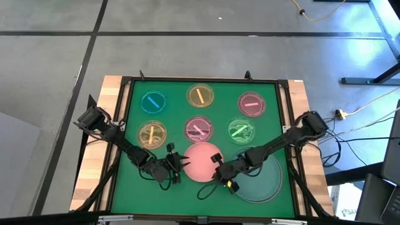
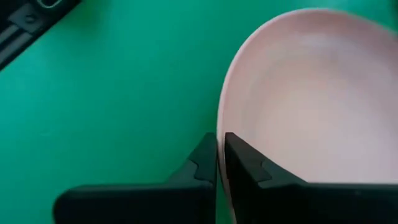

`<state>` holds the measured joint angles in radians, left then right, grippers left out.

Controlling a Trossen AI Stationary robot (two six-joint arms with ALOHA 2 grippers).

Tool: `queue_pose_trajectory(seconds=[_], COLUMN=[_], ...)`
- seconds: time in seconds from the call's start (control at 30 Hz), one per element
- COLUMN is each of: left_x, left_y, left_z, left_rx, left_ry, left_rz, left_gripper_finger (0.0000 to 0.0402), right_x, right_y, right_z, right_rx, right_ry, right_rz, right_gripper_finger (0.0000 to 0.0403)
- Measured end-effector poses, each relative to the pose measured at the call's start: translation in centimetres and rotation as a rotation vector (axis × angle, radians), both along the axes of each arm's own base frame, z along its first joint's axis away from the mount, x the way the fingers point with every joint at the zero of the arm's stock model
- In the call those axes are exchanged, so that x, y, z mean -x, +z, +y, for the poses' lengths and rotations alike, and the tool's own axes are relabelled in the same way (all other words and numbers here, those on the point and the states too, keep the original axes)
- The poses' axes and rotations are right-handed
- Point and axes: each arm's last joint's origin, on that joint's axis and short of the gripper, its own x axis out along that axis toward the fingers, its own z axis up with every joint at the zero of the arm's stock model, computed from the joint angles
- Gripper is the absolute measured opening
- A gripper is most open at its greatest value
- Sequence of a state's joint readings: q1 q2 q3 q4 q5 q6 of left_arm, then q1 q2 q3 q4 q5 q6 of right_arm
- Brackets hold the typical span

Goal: Stack plastic plates
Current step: Stack the light pink plate on top of the light blue plate

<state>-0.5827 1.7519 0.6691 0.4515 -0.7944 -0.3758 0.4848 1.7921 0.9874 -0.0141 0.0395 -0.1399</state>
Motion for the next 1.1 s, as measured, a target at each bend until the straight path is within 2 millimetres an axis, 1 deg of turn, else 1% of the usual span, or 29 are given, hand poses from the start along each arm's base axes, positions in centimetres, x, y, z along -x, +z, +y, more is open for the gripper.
queue_pose_trajectory(seconds=[0.07, 0.17, 0.4, 0.5, 0.63, 0.73, 0.87, 0.97, 1.1], left_x=[0.0, 0.0, 0.0, 0.0, 0.1, 0.1, 0.1, 0.1, 0.0], left_y=[0.0, 0.0, 0.0, 0.0, -0.1, -0.1, -0.1, -0.1, -0.1], left_z=[0.0, 0.0, 0.0, 0.0, 0.0, 0.0, 0.0, 0.0, 0.2], left_rx=[0.000, -0.002, -0.007, -0.006, -0.010, -0.011, -0.011, -0.023, -0.025], left_ry=[0.000, -0.001, -0.001, -0.001, -0.001, -0.001, -0.001, -0.007, -0.002], left_rz=[0.000, 0.000, 0.006, 0.006, 0.012, 0.013, 0.013, 0.017, 0.018], left_gripper_finger=[0.0095, 0.0095, 0.0095, 0.0095, 0.0095, 0.0095, 0.0095, 0.0095, 0.0095], right_x=[0.8, 2.1, 6.2, 8.2, 10.6, 12.1, 13.5, 14.3, 15.0], right_y=[1.2, 3.5, 8.3, 9.7, 10.9, 11.2, 10.8, 9.8, 7.7], right_z=[0.1, 0.4, 0.3, 0.0, -0.2, 0.1, 0.7, 1.4, 1.8], right_rx=[0.033, 0.026, 0.006, -0.044, -0.158, -0.218, -0.266, -0.296, -0.289], right_ry=[-0.016, -0.024, -0.094, -0.143, -0.186, -0.199, -0.266, -0.328, -0.390], right_rz=[-0.011, -0.038, -0.055, -0.006, 0.106, 0.205, 0.329, 0.390, 0.452], right_gripper_finger=[0.0005, 0.0007, 0.0002, 0.0004, 0.0004, 0.0004, 0.0004, 0.0005, 0.0005])
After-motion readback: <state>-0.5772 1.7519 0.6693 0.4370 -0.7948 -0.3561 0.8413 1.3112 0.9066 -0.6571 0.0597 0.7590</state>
